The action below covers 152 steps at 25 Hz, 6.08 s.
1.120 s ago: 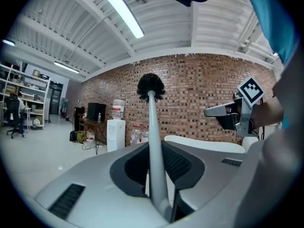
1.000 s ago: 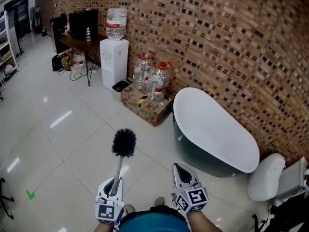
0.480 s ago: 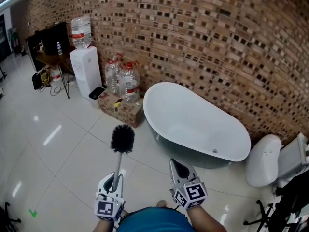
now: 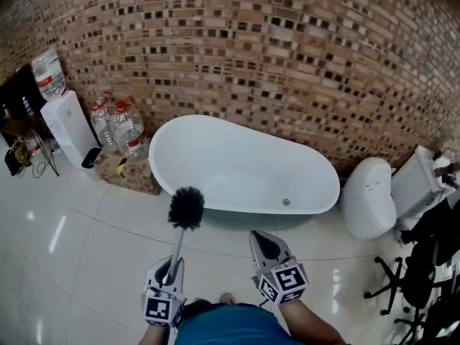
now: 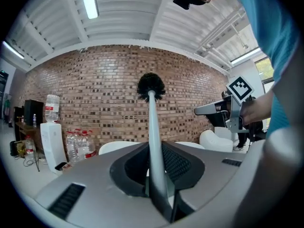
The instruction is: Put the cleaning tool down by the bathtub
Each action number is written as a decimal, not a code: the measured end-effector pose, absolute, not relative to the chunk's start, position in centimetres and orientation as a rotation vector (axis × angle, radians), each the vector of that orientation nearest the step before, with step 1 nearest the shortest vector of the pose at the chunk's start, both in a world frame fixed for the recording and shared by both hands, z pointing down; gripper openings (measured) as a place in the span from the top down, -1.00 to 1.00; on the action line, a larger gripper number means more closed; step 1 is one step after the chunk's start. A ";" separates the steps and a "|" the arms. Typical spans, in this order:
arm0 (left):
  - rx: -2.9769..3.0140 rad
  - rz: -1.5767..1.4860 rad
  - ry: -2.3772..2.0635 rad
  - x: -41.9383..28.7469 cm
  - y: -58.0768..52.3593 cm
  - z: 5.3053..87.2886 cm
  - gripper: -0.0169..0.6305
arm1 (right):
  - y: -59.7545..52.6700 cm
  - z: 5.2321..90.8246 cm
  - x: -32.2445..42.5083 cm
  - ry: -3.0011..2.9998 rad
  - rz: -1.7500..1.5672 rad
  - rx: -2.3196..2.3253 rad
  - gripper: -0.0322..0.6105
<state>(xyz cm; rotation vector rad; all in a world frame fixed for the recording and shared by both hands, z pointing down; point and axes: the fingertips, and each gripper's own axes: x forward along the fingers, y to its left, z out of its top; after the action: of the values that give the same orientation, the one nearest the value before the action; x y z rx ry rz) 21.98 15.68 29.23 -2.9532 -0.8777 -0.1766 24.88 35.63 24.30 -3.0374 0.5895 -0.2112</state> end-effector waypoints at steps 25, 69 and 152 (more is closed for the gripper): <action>-2.320 -0.317 -1.357 26.8 36.0 37.9 0.75 | 56.1 27.7 24.3 0.212 -0.350 -3.045 0.85; -1.471 -0.590 -1.549 41.0 61.5 88.2 0.75 | 75.7 65.2 30.4 -0.032 -0.821 -2.833 0.85; -2.586 -0.386 -1.499 35.8 59.1 37.2 0.94 | 73.1 38.0 27.7 -0.268 -0.430 -2.951 0.85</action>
<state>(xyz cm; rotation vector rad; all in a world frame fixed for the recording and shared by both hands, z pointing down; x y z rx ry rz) 35.83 59.06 37.19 -2.5862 -1.4985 -0.3864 27.68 73.14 37.99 -2.9513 -0.2683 -0.4303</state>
